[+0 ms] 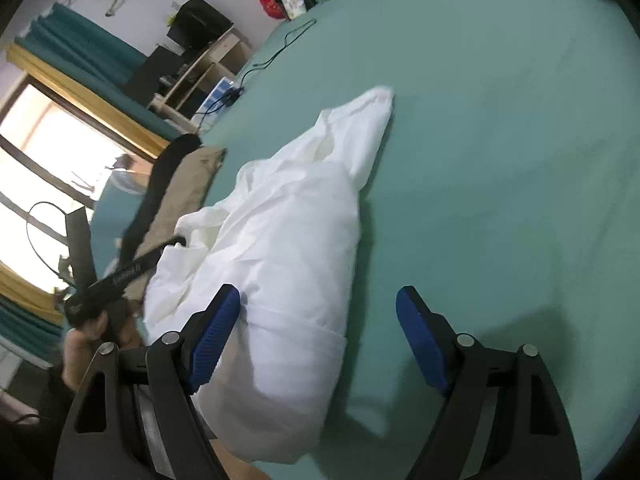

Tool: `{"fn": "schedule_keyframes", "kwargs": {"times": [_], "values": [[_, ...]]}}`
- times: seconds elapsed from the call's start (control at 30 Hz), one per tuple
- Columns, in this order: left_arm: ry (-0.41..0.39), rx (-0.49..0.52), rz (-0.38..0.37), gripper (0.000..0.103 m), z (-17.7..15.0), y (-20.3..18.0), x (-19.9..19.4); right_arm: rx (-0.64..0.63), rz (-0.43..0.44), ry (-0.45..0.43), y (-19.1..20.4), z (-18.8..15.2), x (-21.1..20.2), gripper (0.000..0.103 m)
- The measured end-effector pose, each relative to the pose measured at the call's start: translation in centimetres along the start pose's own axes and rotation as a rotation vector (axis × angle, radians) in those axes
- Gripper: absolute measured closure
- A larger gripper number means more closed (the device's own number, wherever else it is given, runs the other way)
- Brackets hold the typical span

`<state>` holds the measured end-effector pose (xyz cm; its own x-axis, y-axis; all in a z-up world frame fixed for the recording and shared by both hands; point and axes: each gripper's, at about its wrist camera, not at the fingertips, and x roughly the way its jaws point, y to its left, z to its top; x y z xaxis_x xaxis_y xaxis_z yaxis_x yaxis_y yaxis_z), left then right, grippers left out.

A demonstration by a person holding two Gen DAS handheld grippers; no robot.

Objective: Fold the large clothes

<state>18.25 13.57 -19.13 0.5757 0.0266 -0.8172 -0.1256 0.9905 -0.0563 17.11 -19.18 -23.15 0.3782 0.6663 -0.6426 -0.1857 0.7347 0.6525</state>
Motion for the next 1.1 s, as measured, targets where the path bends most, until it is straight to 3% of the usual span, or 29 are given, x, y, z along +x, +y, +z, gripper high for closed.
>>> {"fn": "schedule_keyframes", "kwargs": {"times": [0.13, 0.2, 0.27, 0.3, 0.37, 0.5, 0.67, 0.73, 0.83, 0.9, 0.97, 1.1], "values": [[0.036, 0.035, -0.159, 0.037, 0.8, -1.9, 0.8, -0.022, 0.043, 0.056, 1.1, -0.7, 1.7, 0.022], [0.126, 0.135, -0.196, 0.037, 0.5, -4.1, 2.6, -0.042, 0.049, 0.081, 1.8, -0.7, 2.4, 0.022], [0.187, 0.191, -0.129, 0.037, 0.1, -5.4, 4.4, -0.089, 0.042, 0.093, 2.9, -0.8, 3.1, 0.046], [0.206, 0.177, -0.079, 0.037, 0.0, -5.7, 5.2, -0.099, 0.044, 0.098, 3.1, -0.9, 3.5, 0.05], [0.198, 0.092, -0.048, 0.037, 0.6, -4.8, 5.8, -0.128, 0.03, 0.088, 3.5, -0.8, 3.9, 0.068], [0.034, -0.012, 0.13, 0.037, 2.1, -3.4, 4.0, -0.19, -0.063, 0.047, 4.2, -0.3, 2.0, 0.079], [0.006, -0.115, 0.134, 0.037, 1.6, -3.1, 2.3, -0.243, -0.18, 0.043, 3.5, -0.4, -1.8, 0.08], [-0.002, -0.124, 0.073, 0.037, 1.1, -3.7, 1.1, -0.265, -0.227, 0.045, 2.9, -0.8, -3.6, 0.08], [-0.014, -0.099, -0.104, 0.037, 0.4, -5.7, -1.3, -0.282, -0.29, 0.045, 2.0, -1.7, -5.6, 0.079], [-0.021, -0.028, -0.23, 0.037, -0.5, -9.4, -2.6, -0.271, -0.292, 0.04, 1.7, -2.2, -6.0, 0.077], [-0.012, 0.058, -0.299, 0.037, -0.9, -13.2, -2.5, -0.259, -0.292, 0.038, 1.5, -2.8, -6.0, 0.069], [0.06, 0.206, -0.28, 0.037, -2.9, -18.7, -1.3, -0.246, -0.292, 0.001, 1.4, -3.5, -6.5, 0.055]]}}
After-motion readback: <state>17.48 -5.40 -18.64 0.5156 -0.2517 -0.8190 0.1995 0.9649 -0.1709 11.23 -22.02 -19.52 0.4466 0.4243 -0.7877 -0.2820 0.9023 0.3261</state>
